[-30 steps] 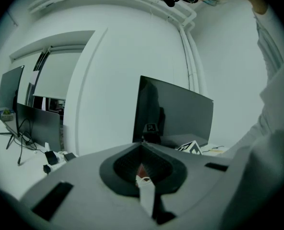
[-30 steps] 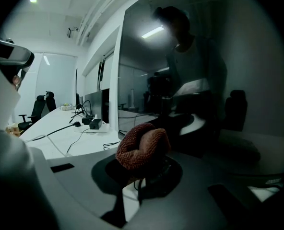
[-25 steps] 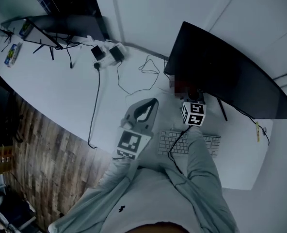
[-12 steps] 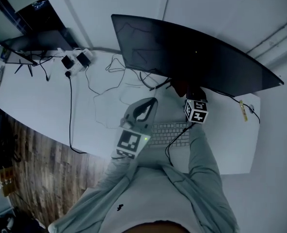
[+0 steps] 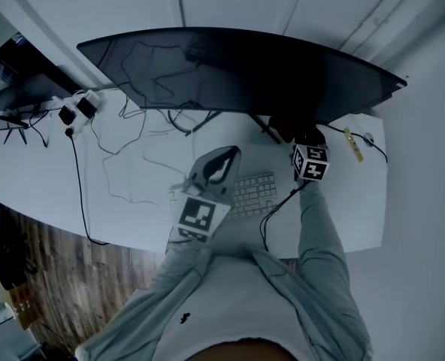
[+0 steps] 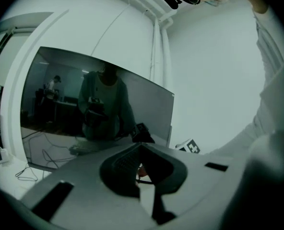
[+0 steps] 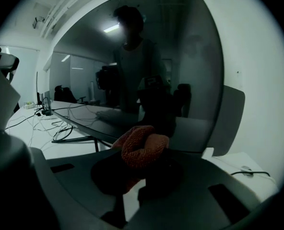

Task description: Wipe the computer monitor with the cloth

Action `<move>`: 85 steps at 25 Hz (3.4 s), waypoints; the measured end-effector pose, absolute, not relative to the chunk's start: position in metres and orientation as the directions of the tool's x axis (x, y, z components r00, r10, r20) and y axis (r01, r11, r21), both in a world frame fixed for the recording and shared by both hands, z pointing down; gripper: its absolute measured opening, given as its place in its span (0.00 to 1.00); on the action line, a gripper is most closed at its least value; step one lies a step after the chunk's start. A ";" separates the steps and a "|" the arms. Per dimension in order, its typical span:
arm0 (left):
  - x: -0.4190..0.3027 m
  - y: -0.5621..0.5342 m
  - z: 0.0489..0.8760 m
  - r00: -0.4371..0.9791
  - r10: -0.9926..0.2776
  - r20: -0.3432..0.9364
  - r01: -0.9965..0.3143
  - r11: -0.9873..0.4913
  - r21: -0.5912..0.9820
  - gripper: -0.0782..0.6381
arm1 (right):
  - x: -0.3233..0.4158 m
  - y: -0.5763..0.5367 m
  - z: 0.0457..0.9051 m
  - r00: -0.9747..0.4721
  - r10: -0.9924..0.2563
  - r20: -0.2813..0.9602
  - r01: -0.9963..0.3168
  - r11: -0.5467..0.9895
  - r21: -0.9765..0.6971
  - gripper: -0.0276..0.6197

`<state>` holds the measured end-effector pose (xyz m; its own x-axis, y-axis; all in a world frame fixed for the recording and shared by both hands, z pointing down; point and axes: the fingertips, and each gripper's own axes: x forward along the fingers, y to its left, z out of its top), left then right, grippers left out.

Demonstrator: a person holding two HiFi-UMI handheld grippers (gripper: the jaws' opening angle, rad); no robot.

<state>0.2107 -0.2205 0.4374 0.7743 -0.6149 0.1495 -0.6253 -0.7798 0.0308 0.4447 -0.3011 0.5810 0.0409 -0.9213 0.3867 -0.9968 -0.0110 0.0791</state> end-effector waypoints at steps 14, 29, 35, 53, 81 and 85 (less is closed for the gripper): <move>0.272 -0.211 0.431 0.795 -0.586 0.159 -0.594 -0.805 0.002 0.14 | 0.546 -0.273 0.585 0.132 -0.908 0.398 -0.991 -0.128 0.038 0.10; 0.266 -0.192 0.412 0.782 -0.610 0.128 -0.611 -0.791 -0.033 0.14 | 0.554 -0.266 0.526 0.144 -0.945 0.294 -0.986 -0.113 0.120 0.10; 0.262 -0.180 0.397 0.790 -0.605 0.099 -0.603 -0.796 -0.054 0.14 | 0.551 -0.258 0.461 0.137 -0.977 0.162 -0.979 -0.110 0.170 0.10; 0.263 -0.152 0.358 0.819 -0.574 0.009 -0.570 -0.815 -0.107 0.14 | 0.545 -0.239 0.254 0.127 -0.974 -0.187 -0.946 -0.176 0.273 0.10; 0.056 -0.188 0.346 0.703 -0.711 -0.001 -0.708 -0.701 -0.087 0.14 | 0.258 -0.324 0.214 -0.123 -0.969 -0.214 -0.943 0.047 0.328 0.10; 0.013 -0.198 0.347 0.678 -0.735 0.001 -0.732 -0.676 -0.085 0.14 | 0.200 -0.342 0.211 -0.172 -0.960 -0.223 -0.945 0.097 0.314 0.10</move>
<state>0.0129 -0.1976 0.3467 0.6784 -0.7346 0.0013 -0.7319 -0.6761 -0.0852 0.2003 -0.3416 0.2112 -0.1720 -0.9596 -0.2226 -0.9446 0.0965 0.3138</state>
